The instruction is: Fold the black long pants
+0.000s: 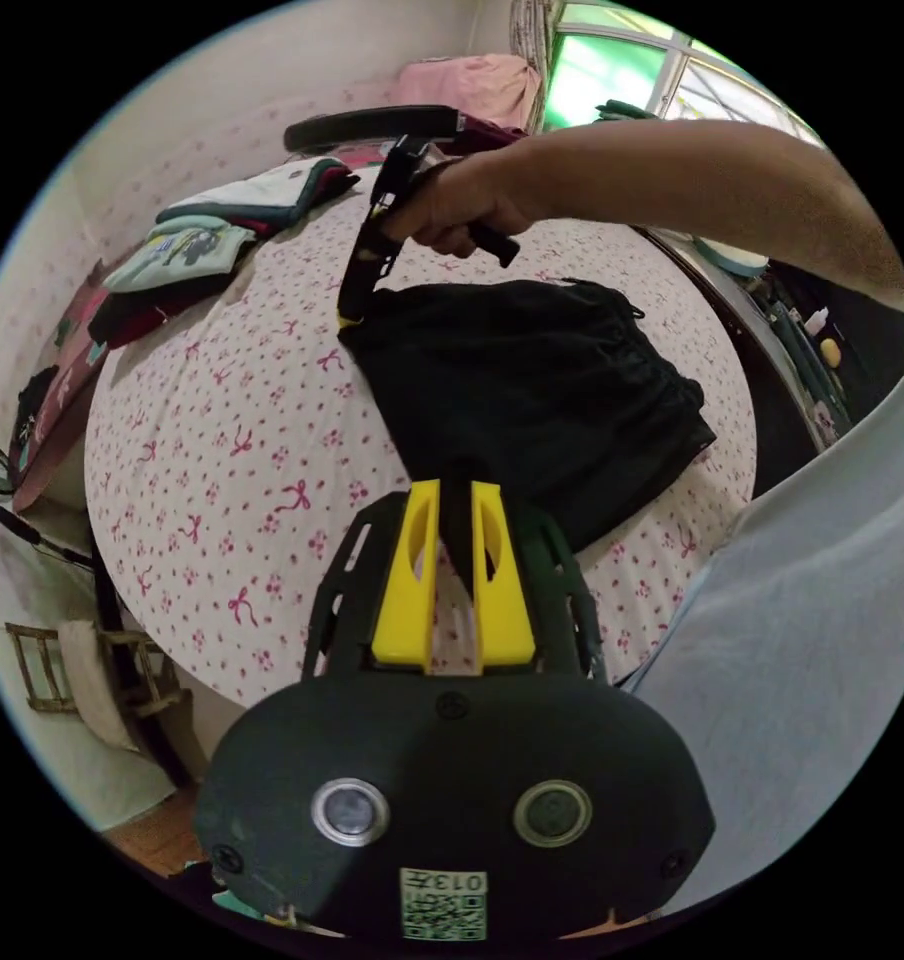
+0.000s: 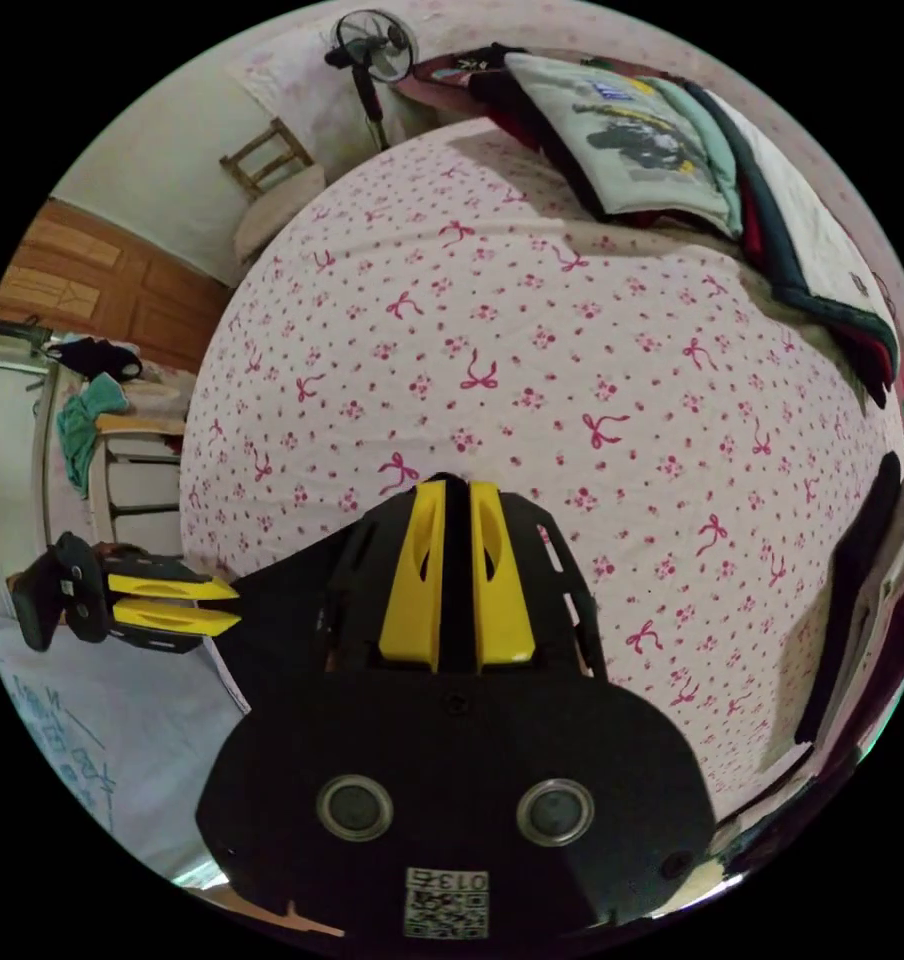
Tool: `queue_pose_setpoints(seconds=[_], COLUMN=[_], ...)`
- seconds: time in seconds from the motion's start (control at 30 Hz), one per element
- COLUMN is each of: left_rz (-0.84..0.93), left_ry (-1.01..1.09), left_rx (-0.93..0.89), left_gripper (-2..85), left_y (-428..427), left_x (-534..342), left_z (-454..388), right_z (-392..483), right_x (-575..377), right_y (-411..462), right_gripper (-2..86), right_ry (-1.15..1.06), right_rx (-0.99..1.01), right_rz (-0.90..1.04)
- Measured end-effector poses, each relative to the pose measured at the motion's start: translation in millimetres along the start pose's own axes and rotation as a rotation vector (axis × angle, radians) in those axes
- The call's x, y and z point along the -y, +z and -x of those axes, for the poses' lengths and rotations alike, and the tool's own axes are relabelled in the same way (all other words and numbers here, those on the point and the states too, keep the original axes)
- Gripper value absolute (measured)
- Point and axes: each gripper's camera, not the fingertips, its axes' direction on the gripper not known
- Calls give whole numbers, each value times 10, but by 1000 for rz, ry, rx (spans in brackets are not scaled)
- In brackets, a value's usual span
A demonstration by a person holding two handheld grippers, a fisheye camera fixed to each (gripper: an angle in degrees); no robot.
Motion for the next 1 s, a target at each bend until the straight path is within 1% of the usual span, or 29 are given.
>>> queue_pose_setpoints(seconds=[0.1,0.17,0.23,0.27,0.3,0.37,0.4,0.43,0.47,0.53,0.6,0.67,0.73,0.8,0.87,0.93,1.0], left_rz=[-25,-25,-13,1,5,-10,-8,-4,-6,-57,-115,-110,-86,-24,31,35,37], left_ry=[-7,-26,-22,-11,-8,-22,-31,-33,-40,-57,-42,-15,21,55,75,98,112], left_rx=[30,58,112,149,163,136,110,95,77,86,111,116,94,80,109,150,157], left_gripper=[51,45,39,33,30,25,22,22,21,20,18,14,9,2,0,-1,-2], left_y=[5,-1,6,16,11,-29,-68,-89,-138,-245,-336,-303,-213,-57,45,61,61], left_x=[-7,-46,-69,-77,-89,-115,-122,-122,-119,-116,-49,57,175,310,387,438,506], left_z=[-153,-217,-293,-342,-373,-383,-380,-379,-383,-416,-517,-611,-714,-852,-956,-1047,-1108], right_z=[-8,-72,-264,-301,-364,-460,-514,-540,-536,-412,-238,-22,281,506,733,999,1106], right_x=[-17,-87,-247,-297,-410,-648,-853,-1091,-1213,-1703,-2027,-2330,-2731,-2975,-3131,-3240,-3302], right_y=[36,3,1,3,-17,-159,-295,-436,-499,-650,-616,-483,-244,-66,116,346,548], right_gripper=[12,8,6,5,5,5,5,4,4,4,4,3,3,2,2,1,0], right_ry=[-27,-2,89,102,125,196,234,268,285,323,321,325,358,374,351,283,269], right_rx=[-30,-53,78,112,176,217,239,231,212,100,25,-62,-140,-157,-164,-182,-266], right_rz=[25,-7,-61,-77,-118,-244,-343,-428,-460,-534,-513,-456,-414,-416,-402,-351,-267])
